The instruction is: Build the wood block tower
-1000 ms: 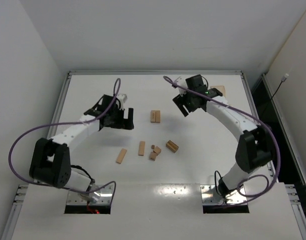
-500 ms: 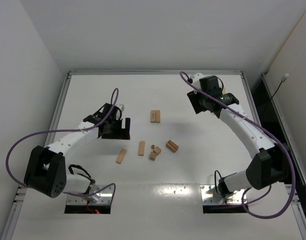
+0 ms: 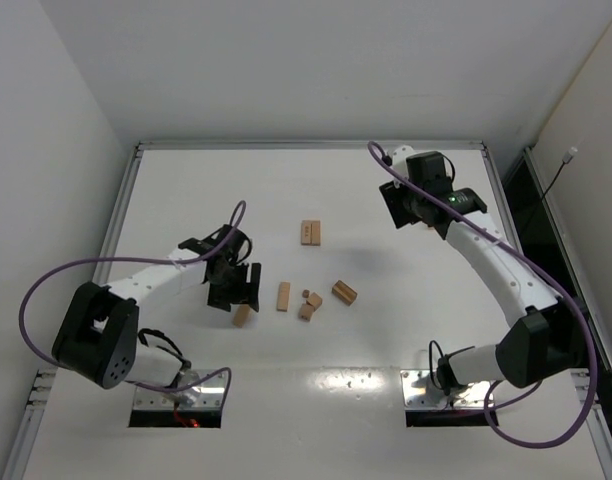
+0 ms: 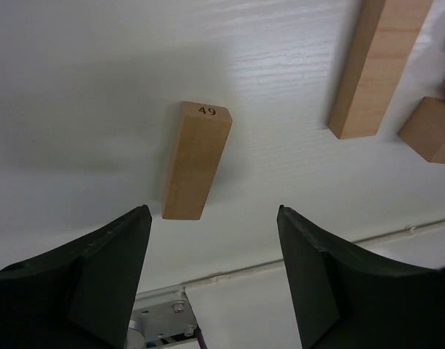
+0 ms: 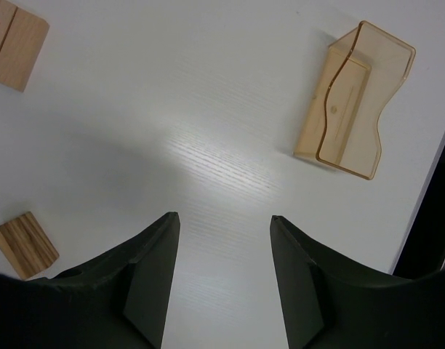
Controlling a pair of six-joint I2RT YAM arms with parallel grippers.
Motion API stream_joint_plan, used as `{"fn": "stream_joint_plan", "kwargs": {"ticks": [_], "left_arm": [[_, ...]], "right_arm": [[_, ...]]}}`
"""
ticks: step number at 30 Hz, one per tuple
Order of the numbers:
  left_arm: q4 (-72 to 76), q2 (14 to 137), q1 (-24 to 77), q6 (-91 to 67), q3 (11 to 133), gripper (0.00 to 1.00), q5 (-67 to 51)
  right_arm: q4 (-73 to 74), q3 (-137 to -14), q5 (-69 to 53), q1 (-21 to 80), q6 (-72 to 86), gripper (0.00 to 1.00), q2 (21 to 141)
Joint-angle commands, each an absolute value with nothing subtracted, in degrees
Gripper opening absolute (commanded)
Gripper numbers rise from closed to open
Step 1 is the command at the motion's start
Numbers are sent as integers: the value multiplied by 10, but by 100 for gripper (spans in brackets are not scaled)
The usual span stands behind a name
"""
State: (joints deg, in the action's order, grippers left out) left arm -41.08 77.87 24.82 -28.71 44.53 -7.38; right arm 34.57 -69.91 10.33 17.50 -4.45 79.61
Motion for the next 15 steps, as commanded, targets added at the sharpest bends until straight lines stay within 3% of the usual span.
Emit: {"fn": "stream_joint_plan", "kwargs": {"ticks": [1,10,15], "left_arm": [[-421,800,252,-301,440,67,-91],[-421,873,252,-301,439,63,-91],[-421,899,252,-301,451,47,-70]], "right_arm": [[348,-712,97,171,-33,49,779],[359,-741,85,158,-40,49,789],[364,-746,73,153,-40,49,800]]}}
